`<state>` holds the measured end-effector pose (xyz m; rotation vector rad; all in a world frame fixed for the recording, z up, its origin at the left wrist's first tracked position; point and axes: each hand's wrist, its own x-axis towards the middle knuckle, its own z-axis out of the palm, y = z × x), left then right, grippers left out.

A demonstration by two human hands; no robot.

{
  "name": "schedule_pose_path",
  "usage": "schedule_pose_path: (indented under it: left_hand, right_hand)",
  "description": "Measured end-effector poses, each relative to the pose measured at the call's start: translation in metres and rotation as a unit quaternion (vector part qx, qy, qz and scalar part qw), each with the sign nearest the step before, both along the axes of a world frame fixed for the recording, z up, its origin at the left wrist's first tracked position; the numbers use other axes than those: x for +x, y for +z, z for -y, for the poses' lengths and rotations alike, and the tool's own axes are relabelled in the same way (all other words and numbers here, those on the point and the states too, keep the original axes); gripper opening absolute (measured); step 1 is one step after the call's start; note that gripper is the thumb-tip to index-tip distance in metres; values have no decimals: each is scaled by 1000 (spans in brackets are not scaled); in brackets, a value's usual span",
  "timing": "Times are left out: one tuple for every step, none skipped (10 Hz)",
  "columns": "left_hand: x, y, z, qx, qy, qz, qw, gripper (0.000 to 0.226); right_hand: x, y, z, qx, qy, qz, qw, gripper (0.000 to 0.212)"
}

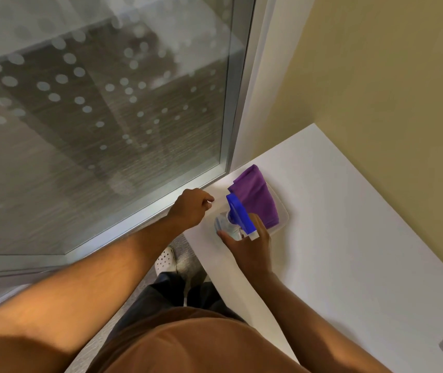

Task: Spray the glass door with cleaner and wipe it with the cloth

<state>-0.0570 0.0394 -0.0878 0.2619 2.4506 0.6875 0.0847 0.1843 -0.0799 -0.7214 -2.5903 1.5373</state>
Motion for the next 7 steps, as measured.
schedule_pose_path:
  left_hand:
    - [1, 1, 0, 4, 4, 0, 1000, 35]
    - [2, 2, 0, 6, 3, -1, 1000, 35]
    - [3, 2, 0, 14, 6, 4, 1000, 35]
    - [4, 1, 0, 17, 5, 6, 1000, 35]
    - [4, 4, 1, 18, -5, 5, 1000, 37]
    - [-3, 8, 6, 21, -19, -8, 1000, 37]
    - [-12, 18, 12, 33, -28, -74, 996, 34]
  right_hand:
    - [-1, 9, 3, -3, 11, 26, 1000, 45]
    - [2, 15, 5, -19, 17, 25, 999, 41]
    - [4, 2, 6, -43, 0, 11, 999, 58]
    - [4, 2, 9, -48, -3, 16, 999, 56]
    - [3, -1, 10, -44, 3, 14, 999, 66]
    - [3, 5, 11, -30, 35, 33, 998, 59]
    - [7, 9, 2, -14, 64, 49, 997, 73]
